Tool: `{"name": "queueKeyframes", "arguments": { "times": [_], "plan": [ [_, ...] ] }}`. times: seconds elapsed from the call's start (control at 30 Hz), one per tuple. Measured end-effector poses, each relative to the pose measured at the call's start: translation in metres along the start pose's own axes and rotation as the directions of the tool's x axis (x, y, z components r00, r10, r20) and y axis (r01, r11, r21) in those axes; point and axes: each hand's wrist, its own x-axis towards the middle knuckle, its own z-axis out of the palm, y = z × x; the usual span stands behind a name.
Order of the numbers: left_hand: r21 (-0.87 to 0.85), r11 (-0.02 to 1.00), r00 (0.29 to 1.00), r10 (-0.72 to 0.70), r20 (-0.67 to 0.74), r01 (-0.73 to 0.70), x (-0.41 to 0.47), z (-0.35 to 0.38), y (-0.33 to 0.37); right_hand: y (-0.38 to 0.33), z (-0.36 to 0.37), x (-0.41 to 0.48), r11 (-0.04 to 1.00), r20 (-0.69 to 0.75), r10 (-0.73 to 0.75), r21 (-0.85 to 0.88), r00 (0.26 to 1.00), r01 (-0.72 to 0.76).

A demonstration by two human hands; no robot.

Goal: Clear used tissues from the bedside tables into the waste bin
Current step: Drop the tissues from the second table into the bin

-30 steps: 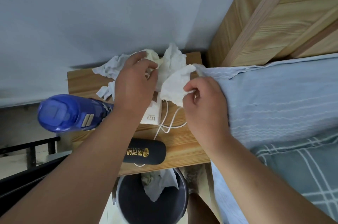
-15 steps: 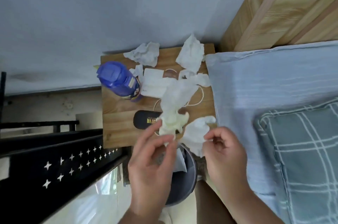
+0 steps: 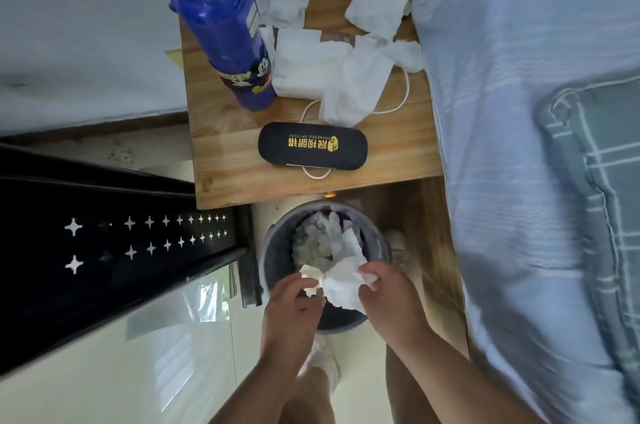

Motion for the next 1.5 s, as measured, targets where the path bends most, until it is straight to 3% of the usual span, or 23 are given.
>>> {"name": "queueKeyframes", "arguments": {
  "times": [0.13,0.23,0.43,0.57,0.7,0.77,0.9,1.03,1.17,1.33,1.5],
  "plan": [
    [-0.051,0.99,0.991,-0.132,-0.005,0.132,0.008,-0.01,0.005,-0.006,-0.009,-0.004,1.0,-0.024,0.024,-0.011,0.999,-0.024],
    [-0.076,0.989,0.991,-0.127,-0.037,0.124,0.006,-0.019,0.018,-0.02,-0.02,-0.006,1.0,-0.04,0.021,-0.007,0.999,-0.022],
    [-0.125,0.986,0.992,0.104,-0.07,-0.112,-0.003,-0.031,0.084,-0.074,-0.063,-0.005,0.992,-0.126,-0.123,0.012,0.984,0.126],
    [-0.108,0.946,0.949,0.293,-0.119,-0.305,0.001,-0.044,0.151,-0.121,-0.106,0.007,0.961,-0.276,-0.272,-0.024,0.922,0.276],
    [-0.079,0.92,0.92,0.372,-0.124,-0.383,0.019,-0.051,0.21,-0.173,-0.153,0.03,0.919,-0.389,-0.363,-0.001,0.847,0.394],
    [0.019,0.908,0.901,0.418,-0.12,-0.419,0.034,-0.054,0.236,-0.198,-0.175,0.048,0.908,-0.42,-0.374,0.013,0.827,0.418],
    [0.37,0.801,0.834,0.541,-0.109,-0.471,0.062,-0.053,0.269,-0.231,-0.207,0.092,0.922,-0.414,-0.368,-0.047,0.833,0.385],
    [0.617,0.638,0.821,0.571,0.022,-0.46,0.081,-0.041,0.28,-0.244,-0.218,0.126,0.933,-0.343,-0.356,-0.177,0.869,0.312],
    [0.691,0.572,0.829,0.554,0.072,-0.442,0.095,-0.028,0.285,-0.239,-0.21,0.15,0.856,-0.26,-0.407,-0.444,0.876,0.266],
    [0.746,0.52,0.821,0.567,0.063,-0.416,0.106,-0.017,0.286,-0.232,-0.204,0.174,0.847,-0.187,-0.36,-0.477,0.914,0.236],
    [0.626,0.575,0.765,0.642,0.054,-0.527,0.114,-0.01,0.284,-0.224,-0.199,0.182,0.825,-0.178,-0.345,-0.525,0.921,0.208]
  ]
}}
